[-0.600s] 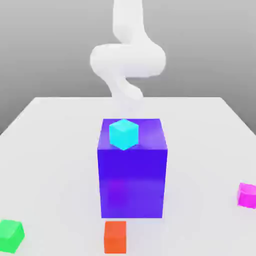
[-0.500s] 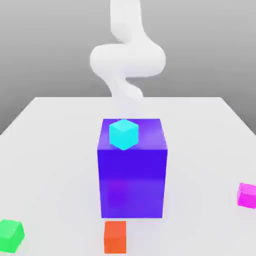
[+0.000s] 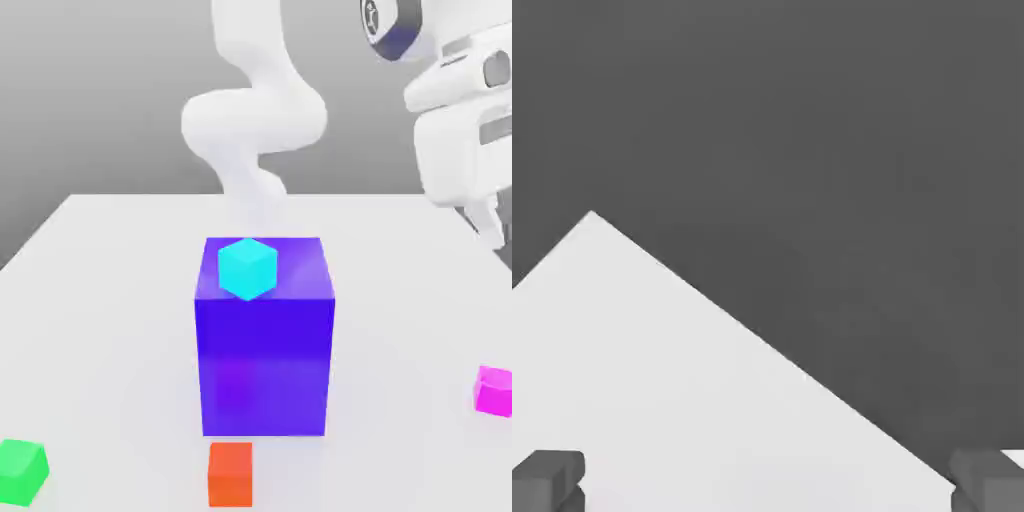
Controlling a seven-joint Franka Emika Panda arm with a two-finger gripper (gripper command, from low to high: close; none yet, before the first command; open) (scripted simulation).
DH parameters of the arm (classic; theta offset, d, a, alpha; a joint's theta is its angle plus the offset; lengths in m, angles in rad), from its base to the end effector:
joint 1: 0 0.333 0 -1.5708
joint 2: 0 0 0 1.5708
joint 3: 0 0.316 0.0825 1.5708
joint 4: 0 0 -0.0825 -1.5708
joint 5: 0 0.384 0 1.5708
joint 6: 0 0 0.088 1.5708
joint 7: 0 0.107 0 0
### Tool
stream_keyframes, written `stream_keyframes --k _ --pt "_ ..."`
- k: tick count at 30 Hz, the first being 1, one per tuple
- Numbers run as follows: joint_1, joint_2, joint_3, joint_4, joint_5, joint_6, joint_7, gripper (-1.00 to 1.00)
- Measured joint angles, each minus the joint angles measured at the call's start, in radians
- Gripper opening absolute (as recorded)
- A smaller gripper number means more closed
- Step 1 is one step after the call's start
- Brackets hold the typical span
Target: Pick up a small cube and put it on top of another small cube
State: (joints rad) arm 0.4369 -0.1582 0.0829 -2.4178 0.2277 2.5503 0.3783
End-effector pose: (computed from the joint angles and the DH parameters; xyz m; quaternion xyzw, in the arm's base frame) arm 0.4313 0.2437 0.3999 -0.9870 0.0140 -0.0996 0.1255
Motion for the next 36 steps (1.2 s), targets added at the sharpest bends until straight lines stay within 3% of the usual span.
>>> stream_keyframes --k 4,9,14,18,19,26,31,36 --pt "0.071 0.12 0.047 -0.025 -0.031 0.056 -0.028 0.0" --pt "0.154 0.267 0.07 -0.059 -0.14 0.129 -0.013 0.0" --pt "0.242 0.414 0.046 -0.078 -0.304 0.208 0.052 0.0" --pt "0.282 0.558 0.004 -0.053 -0.354 0.318 0.085 0.0" --pt "0.287 0.58 -0.002 -0.049 -0.359 0.335 0.089 -1.0" --pt "0.286 0.578 -0.001 -0.049 -0.362 0.333 0.091 -1.0" --pt "0.258 0.42 0.032 -0.081 -0.309 0.207 0.049 -1.0" --pt "0.11 0.407 -0.043 -0.046 -0.255 0.151 -0.087 -1.0"
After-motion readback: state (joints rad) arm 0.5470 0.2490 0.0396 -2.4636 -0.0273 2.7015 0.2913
